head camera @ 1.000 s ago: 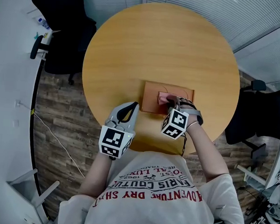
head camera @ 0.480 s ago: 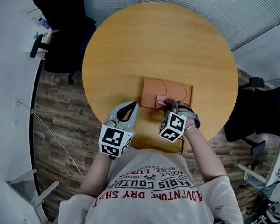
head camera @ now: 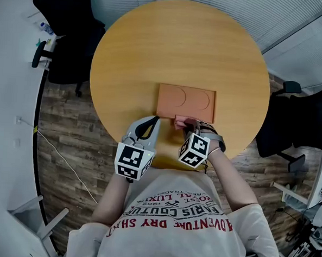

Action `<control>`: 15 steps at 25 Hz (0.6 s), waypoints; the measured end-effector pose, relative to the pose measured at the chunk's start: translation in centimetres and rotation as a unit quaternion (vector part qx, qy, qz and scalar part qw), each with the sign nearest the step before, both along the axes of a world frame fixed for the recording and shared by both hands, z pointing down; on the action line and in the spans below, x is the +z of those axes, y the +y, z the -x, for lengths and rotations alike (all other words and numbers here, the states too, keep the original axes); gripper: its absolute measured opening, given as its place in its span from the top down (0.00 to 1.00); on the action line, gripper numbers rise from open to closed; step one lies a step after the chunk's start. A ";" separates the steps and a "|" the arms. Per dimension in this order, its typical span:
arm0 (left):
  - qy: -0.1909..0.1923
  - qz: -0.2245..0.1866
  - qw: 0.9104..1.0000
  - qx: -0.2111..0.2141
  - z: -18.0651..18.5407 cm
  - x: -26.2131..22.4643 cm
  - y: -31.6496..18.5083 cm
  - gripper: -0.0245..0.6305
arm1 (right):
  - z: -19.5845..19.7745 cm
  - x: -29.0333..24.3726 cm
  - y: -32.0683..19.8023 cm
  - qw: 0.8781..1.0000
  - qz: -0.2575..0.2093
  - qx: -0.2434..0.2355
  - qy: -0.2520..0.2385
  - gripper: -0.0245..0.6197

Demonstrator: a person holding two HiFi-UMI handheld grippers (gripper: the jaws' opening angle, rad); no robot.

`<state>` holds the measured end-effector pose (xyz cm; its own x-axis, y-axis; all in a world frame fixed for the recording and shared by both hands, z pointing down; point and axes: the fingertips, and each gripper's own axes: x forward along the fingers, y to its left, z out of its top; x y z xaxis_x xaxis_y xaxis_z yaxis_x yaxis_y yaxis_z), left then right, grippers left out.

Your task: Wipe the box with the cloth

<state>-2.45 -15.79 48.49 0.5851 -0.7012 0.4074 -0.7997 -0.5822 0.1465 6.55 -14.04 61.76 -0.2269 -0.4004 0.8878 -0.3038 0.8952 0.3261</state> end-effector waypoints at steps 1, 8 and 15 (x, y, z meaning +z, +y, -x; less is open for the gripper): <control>0.000 -0.001 1.000 0.002 -0.2 0.0 0.1 0.95 | -0.2 0.2 0.4 1.000 0.009 0.004 -0.003 0.91; 0.004 -0.004 1.000 0.009 -1.7 -0.4 -0.1 0.95 | -2.1 -1.1 0.9 0.999 0.029 0.027 -0.027 0.91; 0.002 -0.011 1.000 0.020 -3.6 -0.7 -0.9 0.95 | -5.3 -4.9 -4.0 0.997 -0.047 0.056 -0.025 0.91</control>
<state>1.14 -16.73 47.75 0.6143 -0.6854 0.3909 -0.7751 -0.6170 0.1362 11.87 -18.01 56.86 -0.2195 -0.5060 0.8342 -0.4175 0.8215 0.3884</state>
